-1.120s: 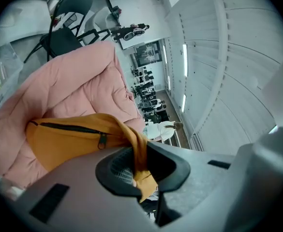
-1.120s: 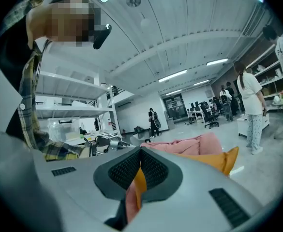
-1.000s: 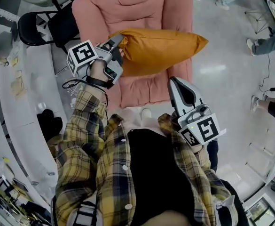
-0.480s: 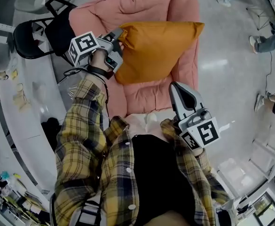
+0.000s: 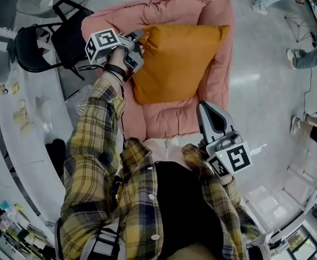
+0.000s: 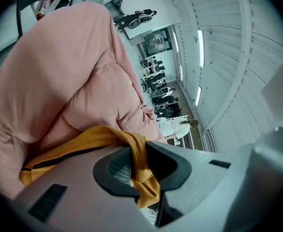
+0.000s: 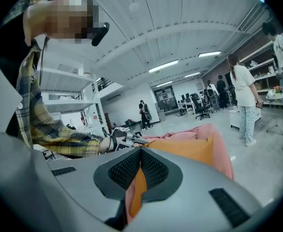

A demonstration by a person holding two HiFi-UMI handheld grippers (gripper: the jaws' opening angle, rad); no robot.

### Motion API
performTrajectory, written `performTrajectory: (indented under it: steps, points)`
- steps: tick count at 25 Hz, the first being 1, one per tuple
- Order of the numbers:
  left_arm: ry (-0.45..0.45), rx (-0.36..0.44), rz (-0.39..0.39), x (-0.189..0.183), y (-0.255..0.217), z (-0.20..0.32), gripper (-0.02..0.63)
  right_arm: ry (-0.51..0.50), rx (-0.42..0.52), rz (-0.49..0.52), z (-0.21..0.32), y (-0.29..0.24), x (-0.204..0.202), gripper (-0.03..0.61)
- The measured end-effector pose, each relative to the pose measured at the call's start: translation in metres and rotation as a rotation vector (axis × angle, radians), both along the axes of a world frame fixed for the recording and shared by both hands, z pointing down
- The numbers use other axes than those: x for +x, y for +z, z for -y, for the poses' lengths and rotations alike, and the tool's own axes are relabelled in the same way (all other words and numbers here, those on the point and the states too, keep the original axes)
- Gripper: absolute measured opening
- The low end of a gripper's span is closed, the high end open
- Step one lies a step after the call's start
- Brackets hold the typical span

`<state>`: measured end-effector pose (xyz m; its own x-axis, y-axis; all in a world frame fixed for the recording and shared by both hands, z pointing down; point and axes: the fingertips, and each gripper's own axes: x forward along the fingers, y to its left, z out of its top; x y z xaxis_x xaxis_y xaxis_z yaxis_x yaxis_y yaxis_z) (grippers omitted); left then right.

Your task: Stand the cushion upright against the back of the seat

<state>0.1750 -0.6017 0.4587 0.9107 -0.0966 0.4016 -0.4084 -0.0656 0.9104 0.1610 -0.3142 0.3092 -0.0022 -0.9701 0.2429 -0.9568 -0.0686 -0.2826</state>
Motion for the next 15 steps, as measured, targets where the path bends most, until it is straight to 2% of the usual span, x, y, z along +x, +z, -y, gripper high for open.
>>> performTrajectory:
  steps: [7,13,14,15]
  points:
    - [-0.012,-0.006,0.019,-0.003,0.007,0.013,0.089,-0.038,-0.001,0.009,0.006,0.007,-0.007,0.018]
    - [-0.014,0.02,0.015,-0.011,-0.002,0.02,0.13,-0.047,0.015,0.017,0.009,0.004,-0.014,0.018]
    - [-0.024,0.031,0.001,-0.011,-0.006,0.021,0.152,-0.045,0.015,0.017,0.007,0.004,-0.013,0.018]
    - [-0.035,0.049,-0.013,-0.012,-0.012,0.024,0.233,-0.043,0.014,0.015,0.005,0.006,-0.011,0.018]
